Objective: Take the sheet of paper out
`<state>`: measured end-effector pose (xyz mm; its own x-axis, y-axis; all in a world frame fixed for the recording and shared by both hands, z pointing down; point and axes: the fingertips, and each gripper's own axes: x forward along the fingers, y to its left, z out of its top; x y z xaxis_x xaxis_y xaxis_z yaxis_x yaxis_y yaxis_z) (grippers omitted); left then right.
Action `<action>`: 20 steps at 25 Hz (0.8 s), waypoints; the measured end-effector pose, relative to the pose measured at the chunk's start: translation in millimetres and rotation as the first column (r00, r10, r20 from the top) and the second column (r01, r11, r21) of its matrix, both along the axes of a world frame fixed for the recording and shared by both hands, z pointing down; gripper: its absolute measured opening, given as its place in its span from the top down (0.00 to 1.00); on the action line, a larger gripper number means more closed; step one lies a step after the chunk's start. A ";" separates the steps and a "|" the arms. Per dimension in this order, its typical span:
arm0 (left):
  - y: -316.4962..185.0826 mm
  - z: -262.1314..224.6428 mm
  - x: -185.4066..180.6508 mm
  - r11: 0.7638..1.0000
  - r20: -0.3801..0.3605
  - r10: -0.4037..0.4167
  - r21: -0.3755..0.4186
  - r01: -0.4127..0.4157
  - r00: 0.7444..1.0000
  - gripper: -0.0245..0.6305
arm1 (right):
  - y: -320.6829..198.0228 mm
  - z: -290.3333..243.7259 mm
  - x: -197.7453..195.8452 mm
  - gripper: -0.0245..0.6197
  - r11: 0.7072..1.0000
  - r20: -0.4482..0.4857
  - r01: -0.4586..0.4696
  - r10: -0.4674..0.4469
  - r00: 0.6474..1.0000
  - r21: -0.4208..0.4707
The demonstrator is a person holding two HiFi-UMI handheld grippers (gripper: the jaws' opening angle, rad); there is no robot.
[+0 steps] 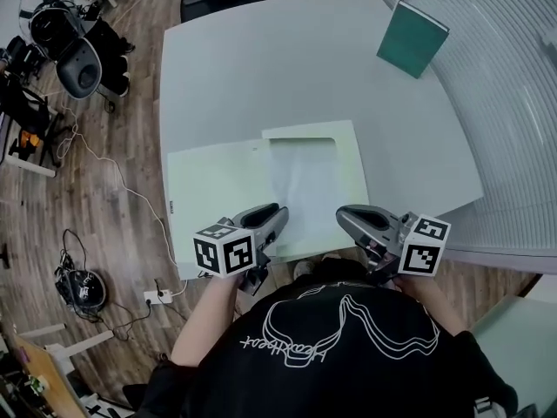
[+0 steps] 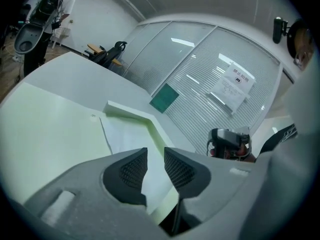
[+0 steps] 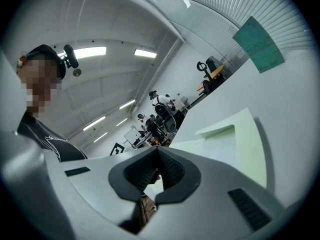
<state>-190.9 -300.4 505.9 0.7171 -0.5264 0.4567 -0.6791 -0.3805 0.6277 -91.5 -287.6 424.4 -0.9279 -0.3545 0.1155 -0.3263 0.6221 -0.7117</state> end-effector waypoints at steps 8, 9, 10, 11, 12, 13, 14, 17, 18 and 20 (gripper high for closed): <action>-9.5 27.9 -1.0 0.996 0.055 -0.032 -0.076 0.036 0.998 0.74 | -8.4 1.8 15.2 0.95 0.999 0.005 0.009 -0.009 1.000 -0.034; -10.5 31.7 -2.3 0.995 0.059 -0.040 -0.090 0.046 0.997 0.73 | -10.7 2.5 16.9 0.95 0.999 0.006 0.009 -0.008 1.000 -0.039; -12.4 35.8 -3.0 0.993 0.066 -0.050 -0.104 0.056 0.997 0.73 | -14.2 3.1 19.4 0.95 0.999 0.008 0.008 -0.008 1.000 -0.046; -14.9 40.0 -3.7 0.991 0.077 -0.061 -0.118 0.069 0.995 0.71 | -18.3 3.6 22.3 0.95 0.999 0.009 0.007 -0.007 1.000 -0.052; -17.7 44.3 -4.5 0.988 0.091 -0.072 -0.130 0.084 0.993 0.70 | -22.8 4.1 25.5 0.95 0.998 0.011 0.007 -0.006 1.000 -0.058; -20.5 48.7 -5.3 0.985 0.106 -0.082 -0.141 0.097 0.991 0.69 | -27.2 4.9 28.6 0.95 0.998 0.011 0.007 -0.006 1.000 -0.063; -23.3 53.1 -5.8 0.983 0.117 -0.090 -0.151 0.107 0.989 0.69 | -31.4 5.9 31.5 0.95 0.998 0.011 0.007 -0.006 1.000 -0.066; -32.0 66.8 -5.7 0.973 0.137 -0.106 -0.188 0.131 0.985 0.68 | -42.3 8.8 39.1 0.95 0.997 0.014 0.013 -0.012 1.000 -0.079; -34.3 71.5 -5.7 0.970 0.144 -0.110 -0.202 0.138 0.983 0.68 | -44.9 9.2 41.1 0.95 0.996 0.017 0.018 -0.017 1.000 -0.085; -36.2 80.5 -6.9 0.962 0.161 -0.120 -0.226 0.155 0.980 0.68 | -47.4 10.1 43.7 0.95 0.995 0.022 0.028 -0.026 0.999 -0.095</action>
